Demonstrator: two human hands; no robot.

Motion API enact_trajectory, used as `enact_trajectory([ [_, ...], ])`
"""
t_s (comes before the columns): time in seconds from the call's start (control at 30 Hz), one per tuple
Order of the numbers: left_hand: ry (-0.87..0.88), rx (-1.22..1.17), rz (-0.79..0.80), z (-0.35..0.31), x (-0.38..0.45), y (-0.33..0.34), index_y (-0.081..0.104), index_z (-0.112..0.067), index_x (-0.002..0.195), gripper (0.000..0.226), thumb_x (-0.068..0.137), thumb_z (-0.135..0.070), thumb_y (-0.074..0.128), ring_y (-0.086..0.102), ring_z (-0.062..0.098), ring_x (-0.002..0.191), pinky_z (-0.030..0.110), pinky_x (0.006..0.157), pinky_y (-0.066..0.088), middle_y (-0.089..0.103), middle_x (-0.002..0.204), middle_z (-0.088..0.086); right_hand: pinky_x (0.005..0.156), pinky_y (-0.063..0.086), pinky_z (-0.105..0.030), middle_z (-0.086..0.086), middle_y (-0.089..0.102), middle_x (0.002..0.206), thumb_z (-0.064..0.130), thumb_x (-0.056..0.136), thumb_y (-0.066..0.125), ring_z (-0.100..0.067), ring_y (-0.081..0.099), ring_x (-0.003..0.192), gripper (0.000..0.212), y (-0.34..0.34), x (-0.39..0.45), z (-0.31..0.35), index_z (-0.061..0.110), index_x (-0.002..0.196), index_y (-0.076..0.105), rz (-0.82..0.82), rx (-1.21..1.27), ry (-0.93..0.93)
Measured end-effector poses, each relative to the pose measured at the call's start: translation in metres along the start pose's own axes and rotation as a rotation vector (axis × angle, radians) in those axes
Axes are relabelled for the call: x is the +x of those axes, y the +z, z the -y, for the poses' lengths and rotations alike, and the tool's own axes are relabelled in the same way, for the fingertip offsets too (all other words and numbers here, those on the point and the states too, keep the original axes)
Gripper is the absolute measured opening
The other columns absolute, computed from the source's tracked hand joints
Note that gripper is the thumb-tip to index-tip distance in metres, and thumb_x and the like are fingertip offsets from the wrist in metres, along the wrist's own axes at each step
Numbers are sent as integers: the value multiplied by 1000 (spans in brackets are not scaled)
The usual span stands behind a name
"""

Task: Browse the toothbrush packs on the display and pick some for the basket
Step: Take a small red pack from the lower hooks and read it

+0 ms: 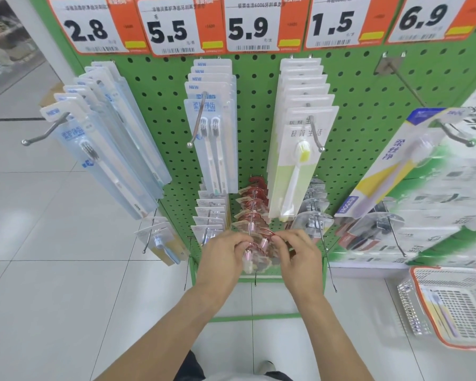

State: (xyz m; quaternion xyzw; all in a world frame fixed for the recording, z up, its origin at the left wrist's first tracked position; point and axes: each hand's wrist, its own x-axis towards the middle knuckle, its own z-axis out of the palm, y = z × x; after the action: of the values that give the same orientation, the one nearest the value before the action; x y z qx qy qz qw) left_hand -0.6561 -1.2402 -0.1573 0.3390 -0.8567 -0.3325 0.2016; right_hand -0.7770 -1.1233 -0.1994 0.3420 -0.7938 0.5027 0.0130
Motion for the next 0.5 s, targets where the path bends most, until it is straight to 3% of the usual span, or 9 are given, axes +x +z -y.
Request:
enact_trajectory([
  [0.07,18,12,-16,-1,-1,2,79,-17,101,19,96,-7,64,60,8,80,8,75,42,73,96,-3,72,43,-6,9,64,91,8,92,73,10,58,83,9,-4,-7,-2,14,97,78,-56,-21,-31],
  [0.17,26,20,-15,1,-4,5,77,-16,106,20,98,-7,60,64,16,85,24,79,49,72,100,0,74,51,-17,6,63,96,6,92,72,0,60,85,9,-11,-17,-5,11,98,76,-115,-11,-41],
  [0.3,41,26,-6,2,-6,7,75,-15,111,33,93,7,57,67,21,94,33,85,53,71,106,3,71,52,-25,3,61,97,7,94,69,0,59,91,5,-24,-29,-1,7,98,73,-188,-2,-43],
  [0.4,72,23,-64,-6,-12,5,71,-13,121,55,85,22,49,61,20,113,23,101,44,66,122,1,72,48,-20,4,60,94,19,98,64,-8,59,85,14,-35,-35,6,8,96,72,-244,22,-40],
  [0.5,199,-5,-190,-13,-27,2,67,-11,123,56,83,22,48,53,15,122,16,108,35,59,128,-1,76,42,-15,4,59,91,19,98,60,-14,57,83,10,-49,-38,14,13,95,67,-208,50,-16],
])
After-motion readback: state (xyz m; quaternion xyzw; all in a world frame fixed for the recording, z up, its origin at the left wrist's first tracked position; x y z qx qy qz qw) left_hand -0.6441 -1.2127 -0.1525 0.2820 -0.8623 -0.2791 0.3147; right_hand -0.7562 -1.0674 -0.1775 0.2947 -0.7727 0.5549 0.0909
